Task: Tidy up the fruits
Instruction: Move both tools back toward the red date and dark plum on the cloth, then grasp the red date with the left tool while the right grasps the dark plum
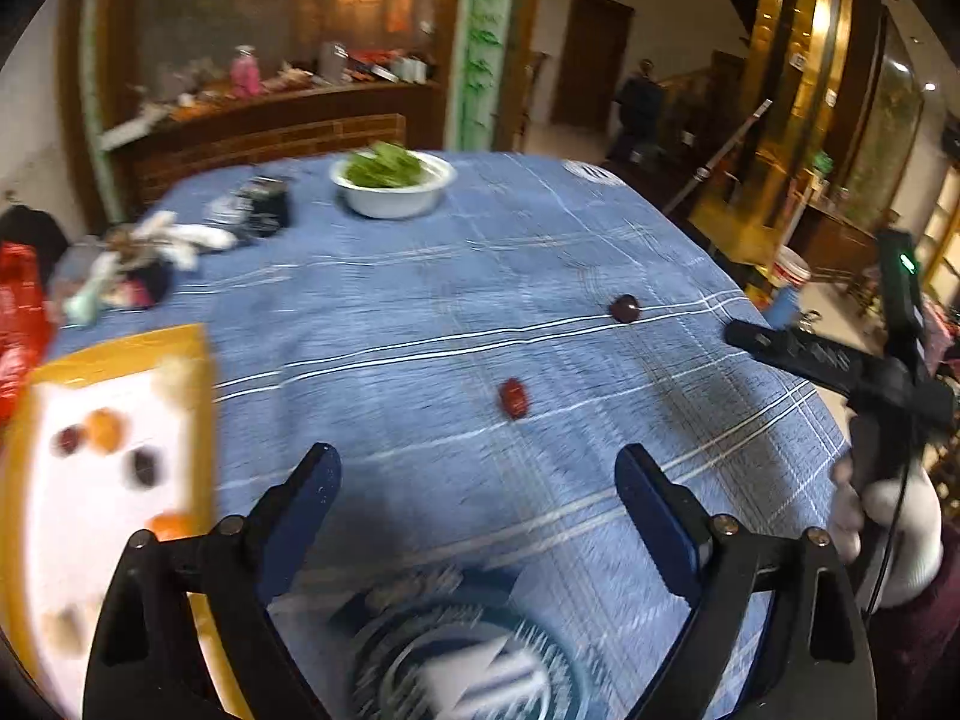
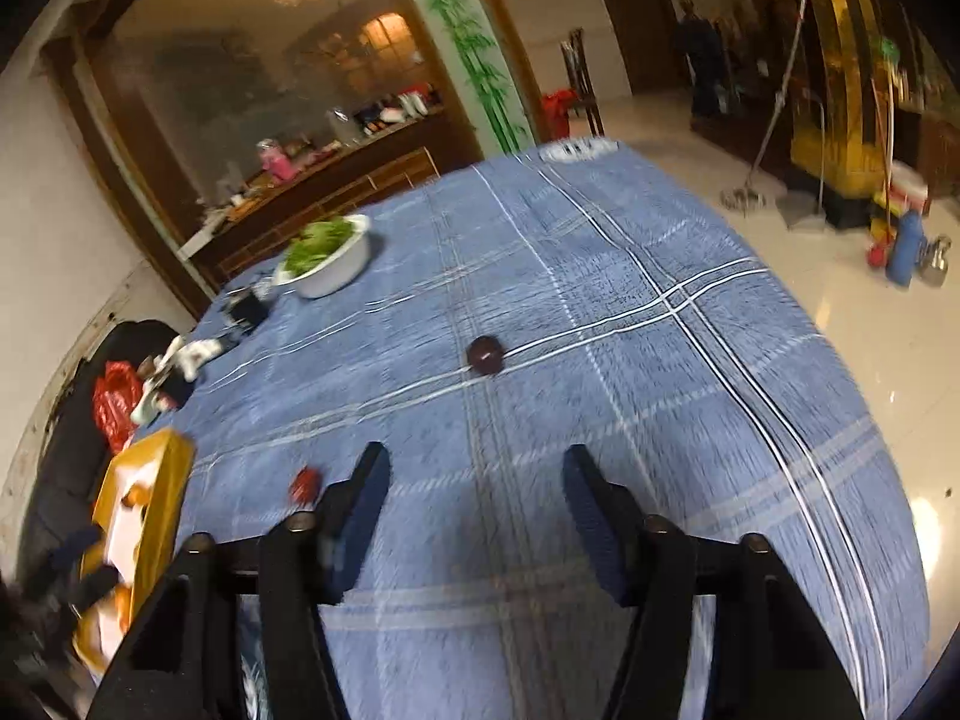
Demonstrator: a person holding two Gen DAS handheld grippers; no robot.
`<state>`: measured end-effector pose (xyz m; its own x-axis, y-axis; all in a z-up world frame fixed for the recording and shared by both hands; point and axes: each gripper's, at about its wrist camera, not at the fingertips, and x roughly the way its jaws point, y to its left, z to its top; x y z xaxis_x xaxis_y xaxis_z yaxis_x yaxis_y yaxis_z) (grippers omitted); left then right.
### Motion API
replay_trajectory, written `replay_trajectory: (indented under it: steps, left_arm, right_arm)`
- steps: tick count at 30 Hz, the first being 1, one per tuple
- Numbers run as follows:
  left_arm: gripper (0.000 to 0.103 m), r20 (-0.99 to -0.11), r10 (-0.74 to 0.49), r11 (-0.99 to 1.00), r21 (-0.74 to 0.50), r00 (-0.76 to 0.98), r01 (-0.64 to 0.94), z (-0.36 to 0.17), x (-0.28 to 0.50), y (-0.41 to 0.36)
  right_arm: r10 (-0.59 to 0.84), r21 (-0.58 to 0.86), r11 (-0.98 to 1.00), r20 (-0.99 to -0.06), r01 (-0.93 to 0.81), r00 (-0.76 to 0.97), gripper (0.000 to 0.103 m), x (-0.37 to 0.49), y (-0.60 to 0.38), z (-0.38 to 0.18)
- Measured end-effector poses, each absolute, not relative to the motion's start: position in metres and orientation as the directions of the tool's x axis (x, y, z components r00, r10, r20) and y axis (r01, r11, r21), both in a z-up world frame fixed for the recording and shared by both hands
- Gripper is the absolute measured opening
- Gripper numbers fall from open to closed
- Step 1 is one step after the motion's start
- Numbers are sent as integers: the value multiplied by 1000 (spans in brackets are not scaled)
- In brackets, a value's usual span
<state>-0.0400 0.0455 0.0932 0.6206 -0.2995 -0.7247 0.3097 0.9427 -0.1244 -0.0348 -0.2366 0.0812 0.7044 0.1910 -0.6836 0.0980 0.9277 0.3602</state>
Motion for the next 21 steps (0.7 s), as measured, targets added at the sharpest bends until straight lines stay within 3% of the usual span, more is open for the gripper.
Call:
replay_trajectory:
  steps: [2,4,6,12,17,19,20,21]
  left_arm:
    - [80,-733,-337,928,-154,590,339,79,-20,31]
    - [79,-740,-354,921,-169,572,351,69,-5,21]
    - [78,-756,-335,926,-155,562,343,55,11,11]
    - [59,-792,-289,931,-101,538,351,24,41,-11]
    - [20,-809,-227,925,-6,542,379,10,43,-26]
    - [17,-809,-212,928,10,548,373,11,43,-27]
    - [17,-811,-217,931,-5,543,364,12,44,-24]
    - [17,-811,-218,936,-16,543,352,14,43,-21]
  right_arm:
    - [212,385,916,-704,114,677,57,-2,-246,72]
    - [230,402,908,-709,115,666,57,19,-250,66]
    - [268,436,893,-712,109,649,57,41,-252,57]
    - [298,454,885,-725,105,620,57,81,-252,37]
    - [294,428,899,-745,91,599,57,91,-242,24]
    - [254,378,922,-755,85,604,56,95,-235,25]
    - [230,344,936,-763,79,604,38,95,-229,26]
    - [230,333,940,-775,71,589,27,97,-225,24]
